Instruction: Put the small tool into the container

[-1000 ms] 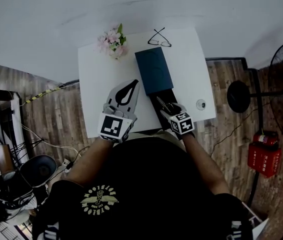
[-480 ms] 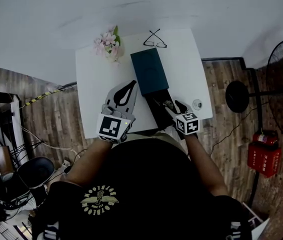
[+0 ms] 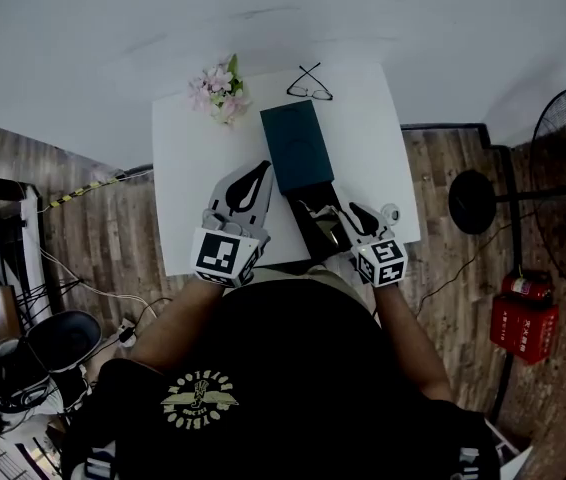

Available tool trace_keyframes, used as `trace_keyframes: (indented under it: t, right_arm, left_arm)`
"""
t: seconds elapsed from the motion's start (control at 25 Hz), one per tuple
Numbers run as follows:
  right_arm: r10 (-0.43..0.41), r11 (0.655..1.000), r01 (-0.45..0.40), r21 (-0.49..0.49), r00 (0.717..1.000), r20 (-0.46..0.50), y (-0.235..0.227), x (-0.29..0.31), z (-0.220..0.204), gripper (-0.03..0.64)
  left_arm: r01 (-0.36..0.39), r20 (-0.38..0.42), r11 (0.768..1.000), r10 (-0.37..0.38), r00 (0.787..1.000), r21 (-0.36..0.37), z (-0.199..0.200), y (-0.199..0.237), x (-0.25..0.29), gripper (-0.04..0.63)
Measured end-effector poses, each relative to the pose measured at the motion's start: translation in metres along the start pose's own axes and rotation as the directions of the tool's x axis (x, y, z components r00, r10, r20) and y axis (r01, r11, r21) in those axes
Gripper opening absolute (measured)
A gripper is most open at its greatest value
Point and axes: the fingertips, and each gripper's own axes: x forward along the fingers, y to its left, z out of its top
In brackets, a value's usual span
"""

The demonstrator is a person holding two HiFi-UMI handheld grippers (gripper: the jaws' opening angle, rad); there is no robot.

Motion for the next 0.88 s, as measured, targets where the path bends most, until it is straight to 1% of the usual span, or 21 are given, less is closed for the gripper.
trace_keyframes:
  t: [0.04, 0.12, 0.16, 0.32, 0.44, 0.68, 0.88]
  right_arm:
    - [-0.005, 1.0, 0.005, -0.017, 1.0, 0.022, 0.001, -0.003, 0.006, 0.094]
    - [-0.012, 0.999, 0.015, -0.044, 0.998, 0.06, 0.003, -0.011, 0.019, 0.011]
    - [-0.011, 0.998, 0.015, -0.058, 0.997, 0.074, 0.004, -0.015, 0.025, 0.003]
    - [0.008, 0.992, 0.004, -0.123, 0.995, 0.096, 0.011, -0.027, 0.047, 0.002]
    - [0.025, 0.989, -0.009, -0.146, 0.993, 0.111, 0.019, -0.036, 0.06, 0.002]
    - [0.078, 0.985, -0.053, -0.166, 0.986, 0.147, 0.032, -0.055, 0.085, 0.002]
    - [0.1, 0.983, -0.07, -0.17, 0.98, 0.172, 0.04, -0.071, 0.105, 0.002]
  left_arm:
    - [-0.009, -0.007, 1.0, 0.009, 1.0, -0.009, 0.0, 0.0, -0.002, 0.006]
    - [-0.015, 0.005, 0.999, 0.015, 1.0, -0.029, -0.002, -0.002, -0.006, 0.007]
    - [-0.016, 0.016, 0.999, 0.017, 1.0, -0.036, -0.002, -0.003, -0.008, 0.006]
    - [-0.042, 0.026, 0.998, 0.043, 0.999, -0.048, -0.003, -0.006, -0.016, 0.006]
    - [-0.057, 0.03, 0.997, 0.059, 0.998, -0.049, -0.003, -0.008, -0.021, 0.006]
    - [-0.075, 0.037, 0.997, 0.076, 0.996, -0.036, 0.002, -0.016, -0.028, 0.006]
    - [-0.084, 0.036, 0.996, 0.085, 0.996, -0.035, 0.004, -0.025, -0.036, 0.006]
